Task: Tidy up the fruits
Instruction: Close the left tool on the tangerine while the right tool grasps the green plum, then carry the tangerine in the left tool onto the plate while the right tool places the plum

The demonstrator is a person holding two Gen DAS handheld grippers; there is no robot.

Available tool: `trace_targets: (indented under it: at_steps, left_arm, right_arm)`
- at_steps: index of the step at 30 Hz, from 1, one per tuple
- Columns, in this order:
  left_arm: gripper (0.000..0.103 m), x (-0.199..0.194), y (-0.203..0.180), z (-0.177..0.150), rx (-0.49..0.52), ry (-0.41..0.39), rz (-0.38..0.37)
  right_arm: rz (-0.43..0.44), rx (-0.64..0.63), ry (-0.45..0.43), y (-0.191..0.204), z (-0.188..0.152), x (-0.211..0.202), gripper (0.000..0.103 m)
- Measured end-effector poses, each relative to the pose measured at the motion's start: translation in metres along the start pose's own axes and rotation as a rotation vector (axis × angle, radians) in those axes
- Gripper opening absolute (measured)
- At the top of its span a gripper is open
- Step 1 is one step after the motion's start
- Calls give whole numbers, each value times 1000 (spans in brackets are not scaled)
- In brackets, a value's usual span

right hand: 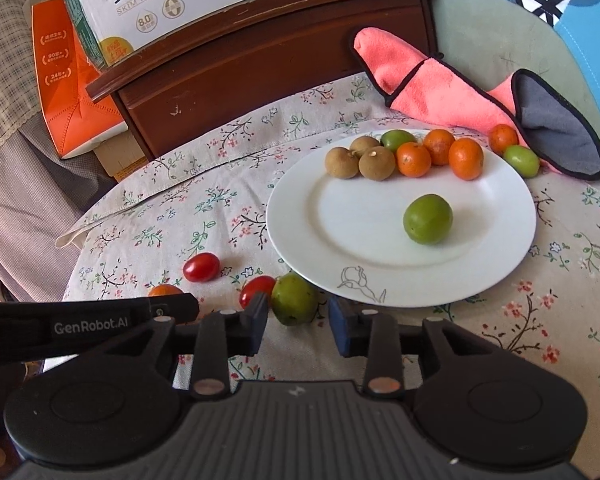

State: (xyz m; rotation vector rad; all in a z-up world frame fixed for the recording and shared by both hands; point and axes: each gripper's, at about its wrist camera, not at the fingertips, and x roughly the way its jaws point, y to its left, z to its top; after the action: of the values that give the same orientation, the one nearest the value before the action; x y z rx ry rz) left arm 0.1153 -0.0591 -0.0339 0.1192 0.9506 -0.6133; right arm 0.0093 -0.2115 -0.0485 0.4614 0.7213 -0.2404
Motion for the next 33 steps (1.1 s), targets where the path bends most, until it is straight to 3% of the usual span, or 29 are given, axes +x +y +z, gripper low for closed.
trace_targets:
  at_steps: [5, 15, 33]
  left_arm:
    - [30, -2, 0, -1, 5, -15, 9]
    - [30, -10, -1, -1, -1, -38, 11]
    - [32, -2, -4, 0, 34, -55, 41]
  right_arm:
    - [-12, -42, -16, 5, -2, 4, 27]
    - [48, -119, 16, 18, -6, -10, 26]
    - [56, -60, 4, 4, 9, -26, 27]
